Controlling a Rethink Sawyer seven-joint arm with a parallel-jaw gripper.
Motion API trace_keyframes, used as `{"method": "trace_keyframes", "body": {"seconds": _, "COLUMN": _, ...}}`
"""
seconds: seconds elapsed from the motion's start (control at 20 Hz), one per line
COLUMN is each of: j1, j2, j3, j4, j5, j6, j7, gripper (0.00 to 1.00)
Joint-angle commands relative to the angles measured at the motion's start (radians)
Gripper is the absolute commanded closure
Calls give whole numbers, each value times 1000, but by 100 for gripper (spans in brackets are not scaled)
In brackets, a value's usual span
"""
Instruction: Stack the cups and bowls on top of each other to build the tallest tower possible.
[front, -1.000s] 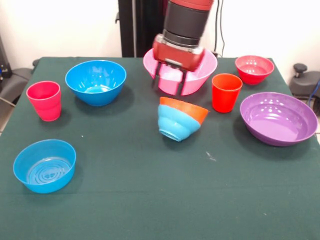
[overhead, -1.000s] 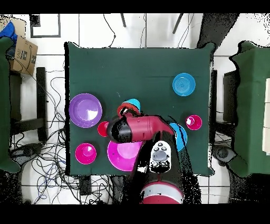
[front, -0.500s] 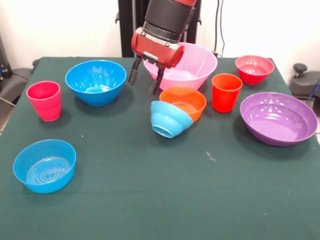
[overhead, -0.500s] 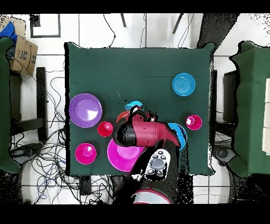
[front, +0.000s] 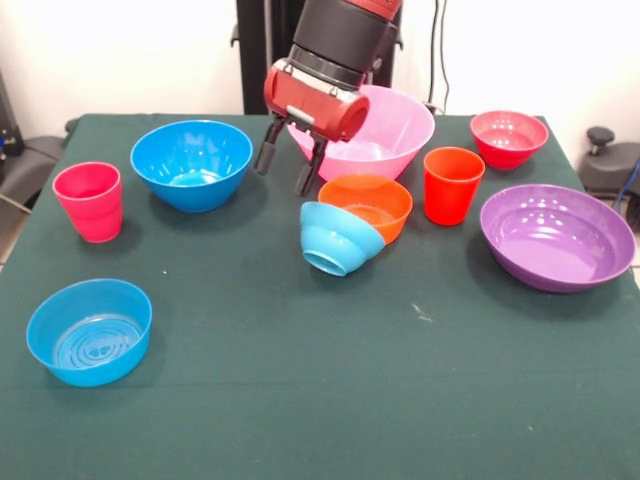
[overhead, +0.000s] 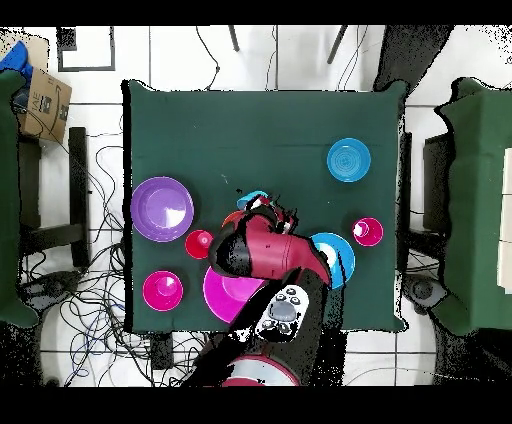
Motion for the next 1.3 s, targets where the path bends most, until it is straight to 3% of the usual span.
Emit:
{"method": "trace_keyframes", "body": {"seconds": 0.05, "j1": 7, "j2": 64, "j3": 51, "j4": -4, "j5": 52, "j6": -28, "j7": 147, "gripper": 0}}
{"method": "trace_keyframes", "body": {"seconds": 0.2, "j1": -23, "j2": 51, "j3": 90, "j4": -5, "j5": 31, "j6": -4, "j7": 110, "gripper": 0}}
{"method": "trace_keyframes", "body": {"seconds": 0.5, "j1": -181, "j2": -1, "j3": 292, "j4": 11, "j5": -74, "j6": 56, "j7": -28, "gripper": 0}}
{"method": "trace_keyframes", "body": {"seconds": 0.9, "j1": -266, "j2": -7, "j3": 417, "j4": 12, "j5": -131, "j6": 116, "j7": -75, "gripper": 0}}
{"method": "trace_keyframes", "body": {"seconds": 1.1, "j1": -295, "j2": -46, "j3": 486, "j4": 55, "j5": -112, "j6": 159, "j7": -46, "gripper": 0}}
{"method": "trace_keyframes", "body": {"seconds": 1.3, "j1": -236, "j2": -80, "j3": 437, "j4": 76, "j5": -36, "j6": 157, "j7": 70, "gripper": 0}}
